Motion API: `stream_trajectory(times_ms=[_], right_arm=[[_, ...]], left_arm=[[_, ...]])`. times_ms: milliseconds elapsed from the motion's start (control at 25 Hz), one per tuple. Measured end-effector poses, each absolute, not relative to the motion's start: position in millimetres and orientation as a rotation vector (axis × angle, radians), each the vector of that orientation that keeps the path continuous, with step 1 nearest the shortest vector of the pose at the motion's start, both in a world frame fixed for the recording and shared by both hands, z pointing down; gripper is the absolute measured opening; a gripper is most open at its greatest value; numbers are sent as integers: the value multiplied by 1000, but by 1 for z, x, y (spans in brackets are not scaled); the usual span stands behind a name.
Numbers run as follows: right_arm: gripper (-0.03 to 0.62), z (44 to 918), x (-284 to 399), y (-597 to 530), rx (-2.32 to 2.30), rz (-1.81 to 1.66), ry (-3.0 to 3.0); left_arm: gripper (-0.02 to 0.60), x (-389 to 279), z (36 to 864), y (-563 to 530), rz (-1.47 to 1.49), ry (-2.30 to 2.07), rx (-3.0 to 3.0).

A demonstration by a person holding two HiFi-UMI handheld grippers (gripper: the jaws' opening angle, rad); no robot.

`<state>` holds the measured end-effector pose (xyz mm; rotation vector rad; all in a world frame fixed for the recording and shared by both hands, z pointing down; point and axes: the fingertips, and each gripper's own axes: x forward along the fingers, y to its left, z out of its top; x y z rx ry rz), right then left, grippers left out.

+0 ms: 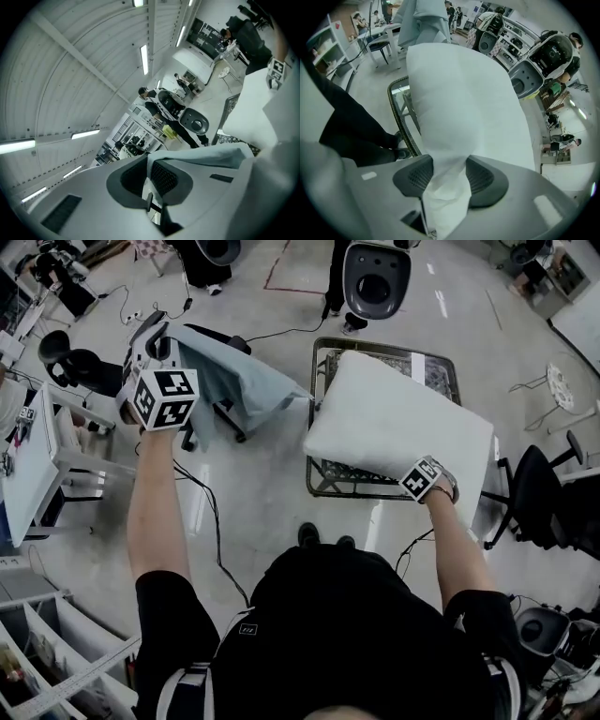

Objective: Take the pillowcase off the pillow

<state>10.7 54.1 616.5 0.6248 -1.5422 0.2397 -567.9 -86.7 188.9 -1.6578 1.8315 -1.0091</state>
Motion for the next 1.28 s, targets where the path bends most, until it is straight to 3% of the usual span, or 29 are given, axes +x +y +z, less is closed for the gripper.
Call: stream_trajectory(times_ms=[120, 320, 480, 640, 800, 1120, 1160, 1280], right_arm=[[248, 605, -8, 53, 626, 237, -1568], [249, 544, -87, 33, 652, 145, -1834], [303, 465, -182, 25, 607, 19, -2180], [329, 373, -253, 25, 584, -45, -2492], [352, 322, -267, 25, 548, -7, -2662], [363, 283, -235, 20, 559, 25, -2810], [334, 280, -228, 18, 585, -8, -2816], [122, 265, -206, 16, 642, -80, -2837]], left_arm=[[8, -567, 159, -75, -899, 1852, -1669], [9, -542, 105, -59, -672, 1841, -1723], [8, -480, 77, -49, -513, 1738, -1899], [9, -399, 99, -45, -554, 1543, -2084], [9, -341, 128, -44, -595, 1424, -2208], [9, -224, 138, -22, -489, 1157, -2471], [9, -210, 137, -18, -468, 1125, -2498], [9, -182, 135, -12, -457, 1073, -2523]])
